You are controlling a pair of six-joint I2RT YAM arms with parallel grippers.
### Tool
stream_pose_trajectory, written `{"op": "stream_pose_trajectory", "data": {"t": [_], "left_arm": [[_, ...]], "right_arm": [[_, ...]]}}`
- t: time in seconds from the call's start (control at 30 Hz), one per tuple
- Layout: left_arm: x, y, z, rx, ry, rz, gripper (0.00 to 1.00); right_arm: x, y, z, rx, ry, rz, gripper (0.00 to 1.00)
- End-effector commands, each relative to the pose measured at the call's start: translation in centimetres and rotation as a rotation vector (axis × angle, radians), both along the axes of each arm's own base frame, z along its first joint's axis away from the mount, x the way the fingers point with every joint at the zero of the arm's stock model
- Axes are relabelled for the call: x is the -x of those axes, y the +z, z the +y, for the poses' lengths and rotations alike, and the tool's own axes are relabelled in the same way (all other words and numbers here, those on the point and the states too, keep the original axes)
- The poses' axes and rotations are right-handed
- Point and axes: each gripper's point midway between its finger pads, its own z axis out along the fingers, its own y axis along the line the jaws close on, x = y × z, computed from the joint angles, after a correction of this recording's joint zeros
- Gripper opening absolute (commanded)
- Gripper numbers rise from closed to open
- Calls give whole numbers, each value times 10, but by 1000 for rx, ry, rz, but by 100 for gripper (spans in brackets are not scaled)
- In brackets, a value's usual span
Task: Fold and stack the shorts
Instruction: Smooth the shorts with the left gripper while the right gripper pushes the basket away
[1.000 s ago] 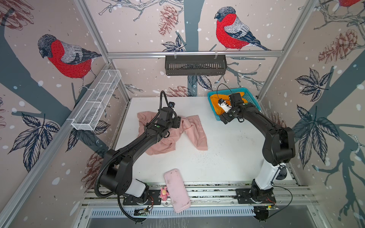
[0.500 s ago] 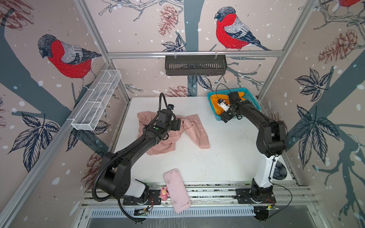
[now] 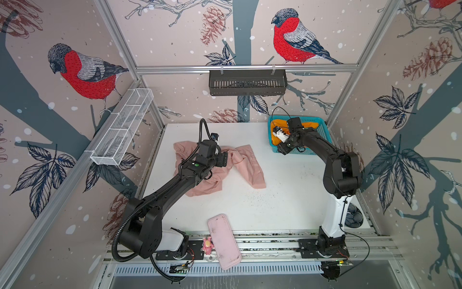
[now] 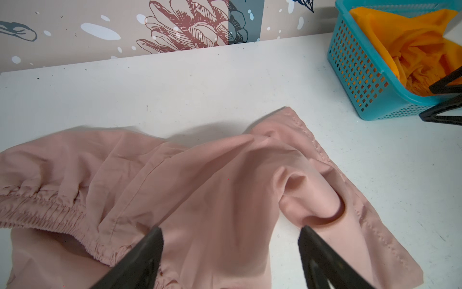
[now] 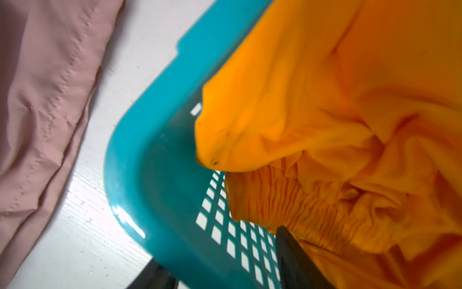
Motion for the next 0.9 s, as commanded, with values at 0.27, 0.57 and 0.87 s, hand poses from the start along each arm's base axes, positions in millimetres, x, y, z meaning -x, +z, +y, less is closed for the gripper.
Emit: {"op": "stream_pose_trajectory", "data": {"t": [0.27,0.57,0.87], "left_arm": [[3,3,2,16,10,-9,85],[7,6,2,45,12,-14,85],[18,10,7,74,22,-35,87]], "right_arm": [[-22,-1,-13,42,-121,-83,27],[-65,-1,-61,136,-258,-192,18],[-125,3,-116,127,-432,-243,13]]}}
